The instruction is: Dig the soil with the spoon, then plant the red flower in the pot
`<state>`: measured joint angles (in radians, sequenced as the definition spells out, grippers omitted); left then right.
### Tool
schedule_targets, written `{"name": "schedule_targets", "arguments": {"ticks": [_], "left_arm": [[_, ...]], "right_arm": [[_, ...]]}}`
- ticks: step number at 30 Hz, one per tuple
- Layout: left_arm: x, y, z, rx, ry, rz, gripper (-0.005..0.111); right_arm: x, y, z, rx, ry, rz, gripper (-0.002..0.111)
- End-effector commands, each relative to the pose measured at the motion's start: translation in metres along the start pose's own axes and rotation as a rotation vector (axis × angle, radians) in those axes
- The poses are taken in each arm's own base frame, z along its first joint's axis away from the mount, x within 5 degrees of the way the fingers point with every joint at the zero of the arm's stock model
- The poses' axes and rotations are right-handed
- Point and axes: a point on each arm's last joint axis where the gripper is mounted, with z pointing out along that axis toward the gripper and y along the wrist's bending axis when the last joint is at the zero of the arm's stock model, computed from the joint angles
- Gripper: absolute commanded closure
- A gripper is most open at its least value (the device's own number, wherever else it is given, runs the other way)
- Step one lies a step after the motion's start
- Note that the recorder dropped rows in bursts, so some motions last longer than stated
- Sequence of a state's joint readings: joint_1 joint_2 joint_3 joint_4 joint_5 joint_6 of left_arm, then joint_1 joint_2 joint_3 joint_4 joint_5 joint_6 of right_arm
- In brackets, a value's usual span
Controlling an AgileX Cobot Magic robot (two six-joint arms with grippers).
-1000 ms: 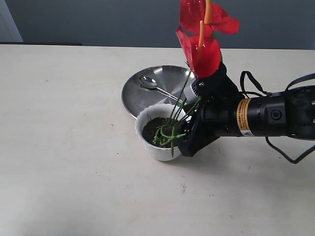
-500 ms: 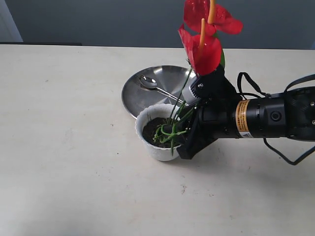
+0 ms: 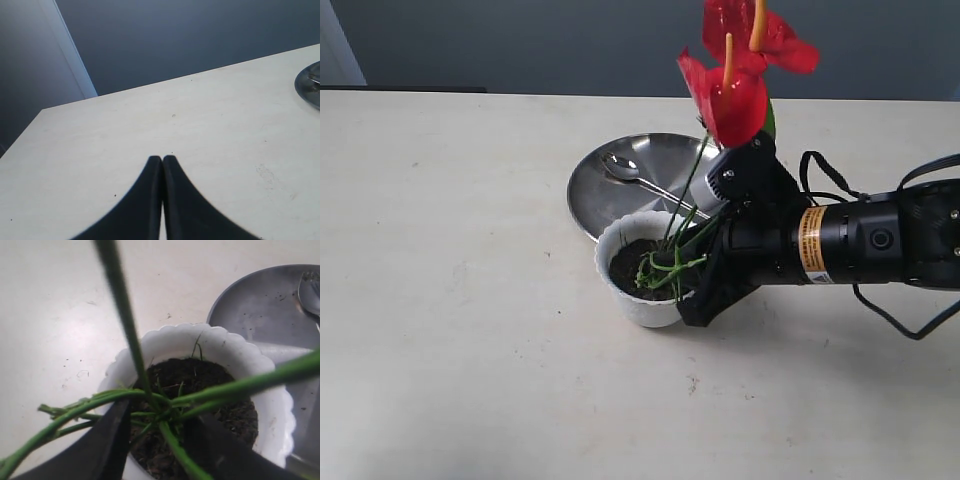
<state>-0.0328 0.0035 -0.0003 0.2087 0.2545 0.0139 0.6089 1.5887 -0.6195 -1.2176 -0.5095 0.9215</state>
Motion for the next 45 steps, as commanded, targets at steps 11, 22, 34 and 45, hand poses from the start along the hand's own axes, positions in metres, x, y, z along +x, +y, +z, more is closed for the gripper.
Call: {"name": "schedule_targets", "arguments": {"ticks": [11, 22, 34, 45], "left_arm": [[-0.001, 0.0, 0.0, 0.0, -0.014, -0.008, 0.106], [-0.001, 0.0, 0.0, 0.0, -0.014, -0.008, 0.106], [-0.001, 0.0, 0.0, 0.0, -0.014, -0.008, 0.106], [-0.001, 0.0, 0.0, 0.0, -0.014, -0.008, 0.106]], "right_arm": [[0.021, -0.003, 0.016, -0.001, 0.099, 0.06, 0.077], [0.025, -0.007, 0.015, 0.051, 0.143, 0.073, 0.067], [0.021, -0.001, 0.01, 0.0, 0.147, 0.02, 0.036], [0.018, 0.003, 0.004, -0.027, 0.162, 0.012, 0.036]]}}
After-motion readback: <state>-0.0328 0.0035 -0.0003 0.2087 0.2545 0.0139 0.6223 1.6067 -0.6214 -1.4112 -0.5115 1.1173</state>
